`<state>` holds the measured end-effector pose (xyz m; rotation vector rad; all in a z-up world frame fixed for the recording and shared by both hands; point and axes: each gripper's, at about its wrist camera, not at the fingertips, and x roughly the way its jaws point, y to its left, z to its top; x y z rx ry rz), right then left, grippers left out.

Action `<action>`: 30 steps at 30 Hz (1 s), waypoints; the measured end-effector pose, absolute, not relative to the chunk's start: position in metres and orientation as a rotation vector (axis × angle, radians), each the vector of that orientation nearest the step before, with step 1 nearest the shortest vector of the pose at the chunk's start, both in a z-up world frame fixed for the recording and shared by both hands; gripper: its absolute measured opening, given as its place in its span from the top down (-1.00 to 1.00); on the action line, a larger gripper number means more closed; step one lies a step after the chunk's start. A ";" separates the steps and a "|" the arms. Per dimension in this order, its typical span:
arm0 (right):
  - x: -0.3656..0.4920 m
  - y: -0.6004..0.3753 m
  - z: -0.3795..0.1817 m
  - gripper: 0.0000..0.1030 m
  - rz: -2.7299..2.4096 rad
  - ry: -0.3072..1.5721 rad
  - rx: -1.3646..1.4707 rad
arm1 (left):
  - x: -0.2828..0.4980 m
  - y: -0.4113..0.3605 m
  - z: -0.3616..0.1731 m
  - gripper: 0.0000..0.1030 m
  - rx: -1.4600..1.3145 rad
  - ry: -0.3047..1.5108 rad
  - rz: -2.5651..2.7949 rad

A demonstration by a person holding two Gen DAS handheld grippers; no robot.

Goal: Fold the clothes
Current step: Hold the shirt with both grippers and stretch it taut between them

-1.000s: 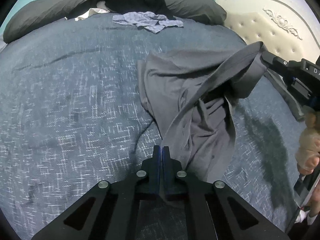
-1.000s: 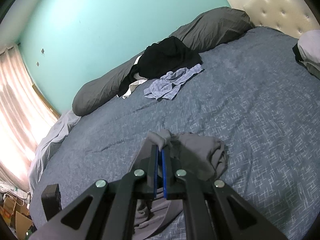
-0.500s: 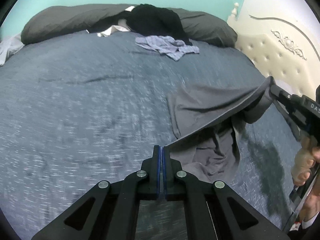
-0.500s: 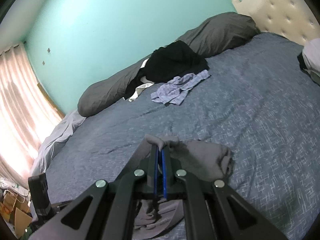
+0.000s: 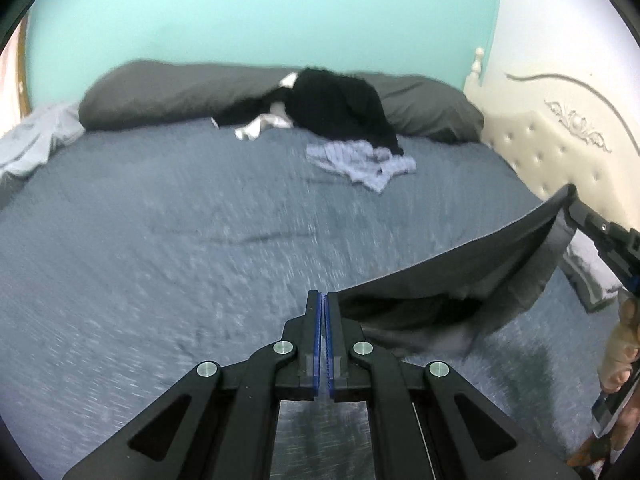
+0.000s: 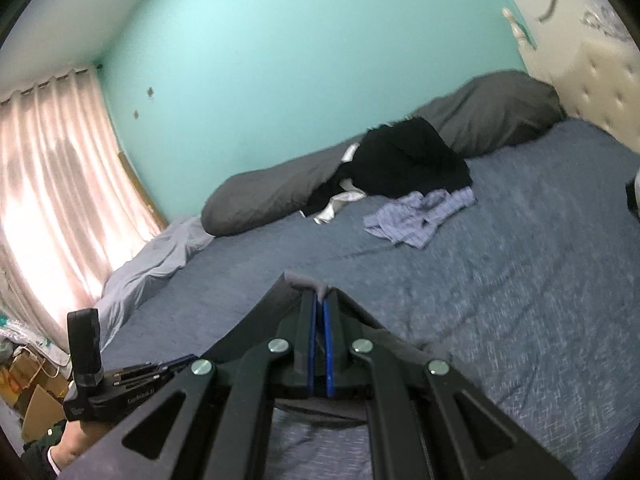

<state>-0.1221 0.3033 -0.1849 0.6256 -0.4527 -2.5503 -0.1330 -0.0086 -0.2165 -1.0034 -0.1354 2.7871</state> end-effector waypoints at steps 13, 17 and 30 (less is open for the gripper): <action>-0.075 0.274 -0.108 0.94 -2.466 -0.361 0.601 | -0.088 -0.047 -0.127 0.97 -0.861 -0.073 2.868; -0.073 0.266 -0.116 0.94 -2.443 -0.356 0.664 | -0.094 -0.047 -0.144 0.97 -0.938 -0.048 2.841; -0.114 0.258 -0.222 0.94 -2.411 -0.349 0.943 | -0.135 -0.039 -0.252 0.97 -1.195 -0.050 2.768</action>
